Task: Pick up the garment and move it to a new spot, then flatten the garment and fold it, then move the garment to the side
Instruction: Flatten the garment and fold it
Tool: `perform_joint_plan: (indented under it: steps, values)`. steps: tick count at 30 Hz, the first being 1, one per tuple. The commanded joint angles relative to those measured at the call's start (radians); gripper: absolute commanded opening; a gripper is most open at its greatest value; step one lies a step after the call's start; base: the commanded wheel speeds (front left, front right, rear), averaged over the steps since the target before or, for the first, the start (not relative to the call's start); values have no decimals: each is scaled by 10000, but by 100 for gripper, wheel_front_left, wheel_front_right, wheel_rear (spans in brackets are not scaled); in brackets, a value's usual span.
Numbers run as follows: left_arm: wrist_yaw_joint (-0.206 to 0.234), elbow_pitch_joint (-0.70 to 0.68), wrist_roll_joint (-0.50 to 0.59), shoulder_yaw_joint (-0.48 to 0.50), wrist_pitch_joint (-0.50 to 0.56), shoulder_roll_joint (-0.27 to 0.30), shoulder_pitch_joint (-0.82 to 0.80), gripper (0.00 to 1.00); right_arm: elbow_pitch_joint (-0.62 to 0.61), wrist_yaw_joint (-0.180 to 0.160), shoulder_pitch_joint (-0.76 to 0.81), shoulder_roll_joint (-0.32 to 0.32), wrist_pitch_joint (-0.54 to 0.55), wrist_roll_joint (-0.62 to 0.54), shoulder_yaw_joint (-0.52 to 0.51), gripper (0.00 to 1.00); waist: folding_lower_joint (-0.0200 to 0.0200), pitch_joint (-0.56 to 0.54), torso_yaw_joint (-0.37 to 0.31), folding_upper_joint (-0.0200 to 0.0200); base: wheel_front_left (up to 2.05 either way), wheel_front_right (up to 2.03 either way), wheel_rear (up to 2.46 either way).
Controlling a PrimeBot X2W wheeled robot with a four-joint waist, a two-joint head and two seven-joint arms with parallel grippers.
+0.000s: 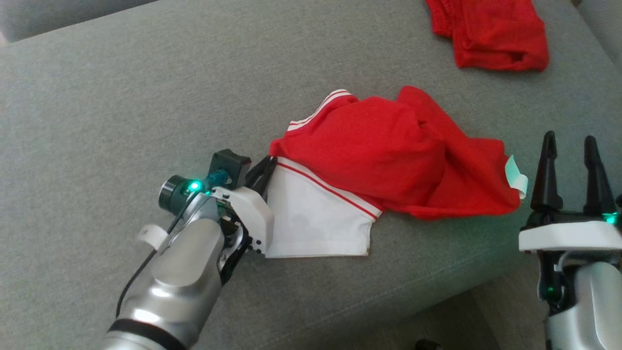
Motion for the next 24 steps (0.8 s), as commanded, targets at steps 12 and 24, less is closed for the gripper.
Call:
perform_joint_plan:
  steps: [12,24]
  values:
    - [777,-1162,-1221,615,-824,93,-38,0,-262,65,-267,-93,-180,-270,-281,100,0,-327,1209,0,0,0,0]
    - [1774,-2702,-1764,2984,-841,1120,1892,0,-446,65,-329,-93,-120,-780,-1435,100,0,-540,2666,0,0,0,0]
